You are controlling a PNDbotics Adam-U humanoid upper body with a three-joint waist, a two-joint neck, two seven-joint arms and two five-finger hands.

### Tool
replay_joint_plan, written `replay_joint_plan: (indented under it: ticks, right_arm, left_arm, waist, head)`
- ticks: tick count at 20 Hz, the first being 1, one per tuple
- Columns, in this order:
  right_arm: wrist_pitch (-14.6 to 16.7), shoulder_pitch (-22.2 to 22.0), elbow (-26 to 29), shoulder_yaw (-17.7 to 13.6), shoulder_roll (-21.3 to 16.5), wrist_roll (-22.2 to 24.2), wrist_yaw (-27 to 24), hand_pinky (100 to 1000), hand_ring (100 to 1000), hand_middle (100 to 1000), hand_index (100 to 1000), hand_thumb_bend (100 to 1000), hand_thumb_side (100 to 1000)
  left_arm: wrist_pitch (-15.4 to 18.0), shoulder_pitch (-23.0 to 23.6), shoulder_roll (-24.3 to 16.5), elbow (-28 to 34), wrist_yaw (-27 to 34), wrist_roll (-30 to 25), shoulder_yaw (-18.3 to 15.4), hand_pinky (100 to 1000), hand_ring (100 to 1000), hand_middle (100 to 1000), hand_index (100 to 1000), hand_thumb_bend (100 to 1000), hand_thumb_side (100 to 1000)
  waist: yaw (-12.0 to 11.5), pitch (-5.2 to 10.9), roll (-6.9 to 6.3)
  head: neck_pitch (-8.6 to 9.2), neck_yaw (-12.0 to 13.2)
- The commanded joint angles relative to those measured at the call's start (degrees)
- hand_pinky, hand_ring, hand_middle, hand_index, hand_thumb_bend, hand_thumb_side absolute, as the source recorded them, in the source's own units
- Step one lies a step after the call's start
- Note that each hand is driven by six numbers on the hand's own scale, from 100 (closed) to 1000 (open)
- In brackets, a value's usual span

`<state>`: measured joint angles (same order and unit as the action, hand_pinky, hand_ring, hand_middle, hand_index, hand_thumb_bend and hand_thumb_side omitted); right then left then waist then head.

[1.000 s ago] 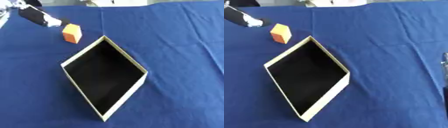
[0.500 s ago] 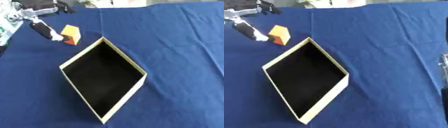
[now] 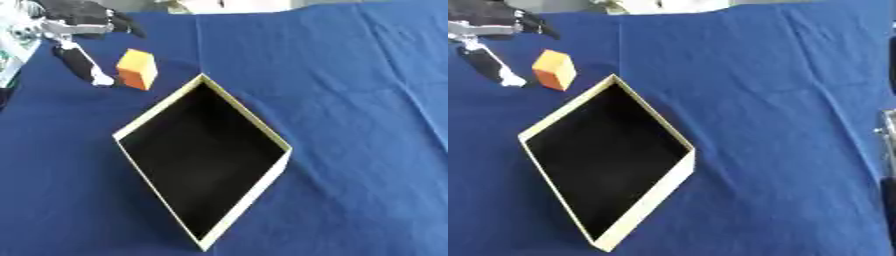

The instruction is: Pick up objects on the table and place them in the box.

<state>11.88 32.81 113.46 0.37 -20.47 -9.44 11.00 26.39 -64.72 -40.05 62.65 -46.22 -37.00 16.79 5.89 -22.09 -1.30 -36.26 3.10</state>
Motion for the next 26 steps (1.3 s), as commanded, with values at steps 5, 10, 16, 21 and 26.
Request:
replay_joint_plan:
  ticks: [5, 10, 16, 21, 26]
  right_arm:
    - [0.0, 1.3, 1.1, -0.4, -0.9, -0.5, -0.4, 759, 745, 629, 751, 100, 835]
    - [-0.1, 1.4, 1.1, -0.5, -1.0, -1.0, -0.5, 759, 744, 626, 750, 100, 835]
    - [-0.2, 1.6, 1.1, -0.6, -1.1, -1.7, -0.7, 757, 740, 621, 749, 100, 835]
    - [-0.1, 1.8, 1.1, -0.6, -0.9, -2.5, -0.8, 757, 737, 616, 746, 100, 834]
    - [-0.2, 1.8, 1.1, -0.6, -0.8, -2.6, -0.9, 757, 737, 615, 746, 100, 836]
  left_arm:
    - [0.7, -2.2, 0.1, 0.5, -2.1, -3.6, -3.1, 882, 959, 876, 967, 464, 356]
    - [0.2, -2.3, 0.7, -0.4, -1.7, -4.7, -3.4, 873, 950, 865, 968, 524, 401]
    - [-0.8, -2.4, 1.1, -2.1, -3.2, -5.5, -4.3, 873, 955, 869, 964, 520, 402]
    - [-1.4, -2.3, 1.4, -3.4, -5.1, -5.5, -4.9, 882, 959, 872, 962, 521, 411]
    - [-2.2, -2.4, 2.1, -4.5, -6.5, -3.4, -5.8, 858, 935, 842, 950, 473, 418]
  waist:
    - [0.4, 0.29, 0.12]
    - [0.4, -0.53, 0.23]
    - [0.7, -1.5, 0.19]
    - [0.9, -2.14, 0.16]
    - [1.3, -2.63, 0.2]
  head:
    - [1.44, 0.4]
    - [1.78, 0.7]
    - [2.35, 1.0]
    - [2.74, 1.1]
    - [3.4, 1.5]
